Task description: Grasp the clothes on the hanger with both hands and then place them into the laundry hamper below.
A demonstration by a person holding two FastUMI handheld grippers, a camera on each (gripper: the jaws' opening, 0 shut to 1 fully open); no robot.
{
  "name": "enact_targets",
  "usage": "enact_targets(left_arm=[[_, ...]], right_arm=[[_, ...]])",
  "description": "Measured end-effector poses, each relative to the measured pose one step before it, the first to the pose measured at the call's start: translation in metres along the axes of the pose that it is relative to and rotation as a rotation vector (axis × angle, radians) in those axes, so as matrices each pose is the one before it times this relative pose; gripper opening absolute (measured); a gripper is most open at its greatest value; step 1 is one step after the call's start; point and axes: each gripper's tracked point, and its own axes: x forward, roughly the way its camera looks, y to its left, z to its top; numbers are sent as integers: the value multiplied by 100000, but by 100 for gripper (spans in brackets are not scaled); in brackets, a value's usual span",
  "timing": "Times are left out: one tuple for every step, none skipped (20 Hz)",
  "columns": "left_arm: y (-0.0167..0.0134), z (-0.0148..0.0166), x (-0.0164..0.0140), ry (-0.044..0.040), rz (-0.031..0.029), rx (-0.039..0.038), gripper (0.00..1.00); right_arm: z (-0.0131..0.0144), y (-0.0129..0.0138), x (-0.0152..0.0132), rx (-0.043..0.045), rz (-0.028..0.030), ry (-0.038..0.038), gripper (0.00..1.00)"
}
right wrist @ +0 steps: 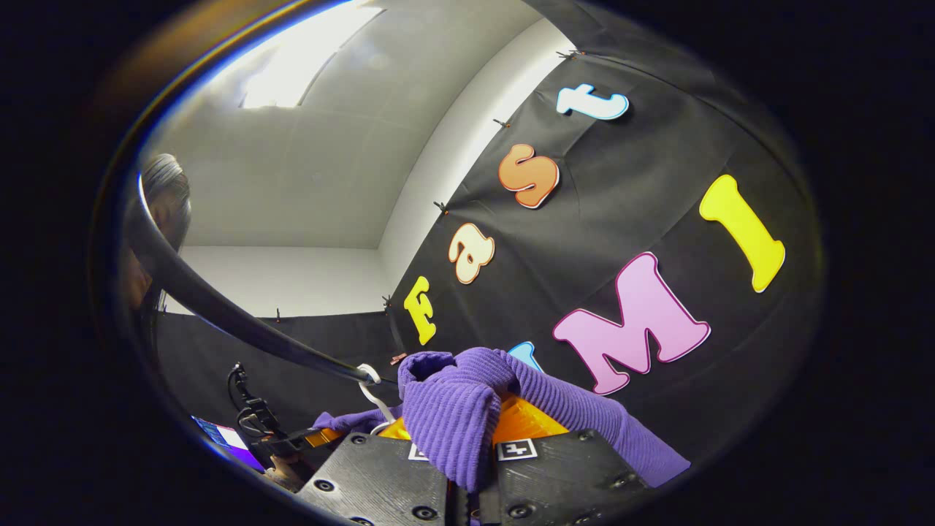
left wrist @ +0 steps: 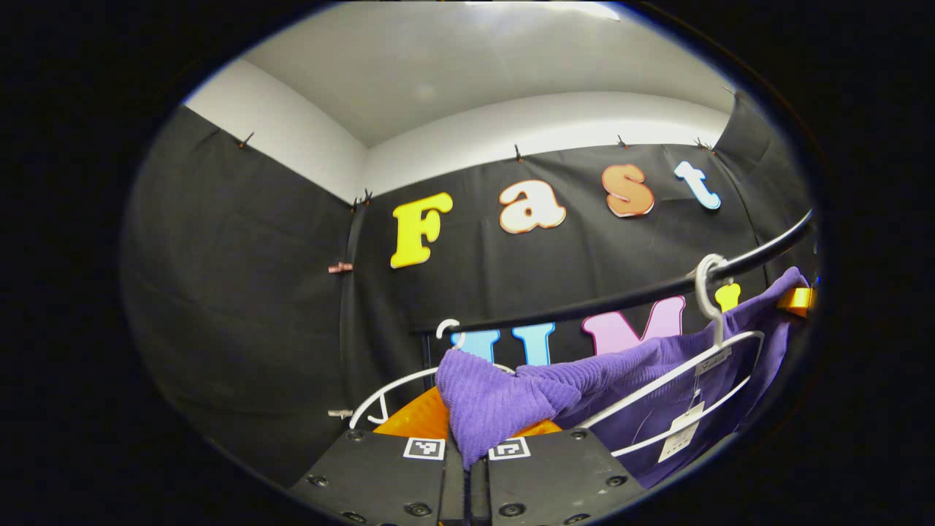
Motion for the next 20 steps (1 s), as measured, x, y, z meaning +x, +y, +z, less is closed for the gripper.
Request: enact_targets(left_arm=[[564, -956, 84, 2376, 1125, -253, 9], [556, -922, 41, 2020, 1529, 85, 9], [718, -806, 341, 1972, 1326, 28, 9], [434, -834, 285, 1998, 1240, -516, 9], [684, -892, 607, 2801, 941, -1341, 9], [411, -1229, 392, 3267, 1314, -2514, 9], [417, -1276, 741, 3444, 34, -3800, 9], [-194, -1421, 600, 3351, -597, -4018, 9], [-332, -1545, 291, 3204, -546, -2756, 9], [-675, -1756, 99, 3023, -1091, -1189, 9], [-1014, -1683, -27, 2853, -1966, 1, 9], [-1100, -1775, -128, 2956, -1533, 832, 9], [-1057, -1608, -166, 3252, -1509, 762, 9], [-1202, -1523, -167, 2849, -2268, 34, 8], [-1111, -1241, -325, 2425, -1884, -855, 8], [-1050, -1239, -446, 2396, -2197, -897, 9], [-1000, -1209, -354, 2674, -2417, 141, 9], [-783, -1189, -307, 2449, -1712, 1250, 9], [-532, -976, -388, 1980, -1307, 1060, 9], [-684, -674, -310, 1763, -1879, -256, 9]], right_arm=[[-590, 238, 140, -222, 522, 1438, 14], [-606, 385, 379, -293, 695, 1688, 14], [-518, 364, 456, 121, 706, 1589, 13], [-355, 338, 424, 807, 1146, 1069, 13], [-321, 645, 363, 783, 1586, 804, 13], [-184, 297, 324, 164, 1113, 553, 13], [-154, 104, 259, -605, 461, 351, 14], [39, -484, 143, -1208, -1062, 25, 14], [21, -504, 24, -227, -1135, 66, 14], [83, -485, -83, 7, -1390, -383, 14], [303, -773, -299, -214, -2297, -607, 14], [159, -880, -246, -30, -2683, -480, 14], [150, -756, -233, 492, -2241, -356, 14], [227, -1013, -276, -359, -3723, -572, 14], [-76, -1315, -374, -1714, -4112, -132, 14], [-245, -1072, -446, -1651, -3442, 648, 14], [-445, -767, -387, -861, -3007, 802, 14], [-246, -901, -390, -700, -2990, 893, 14], [-354, -1210, -521, -1266, -3628, 1036, 14], [-453, -1352, -281, -1847, -4188, 1386, 14]])
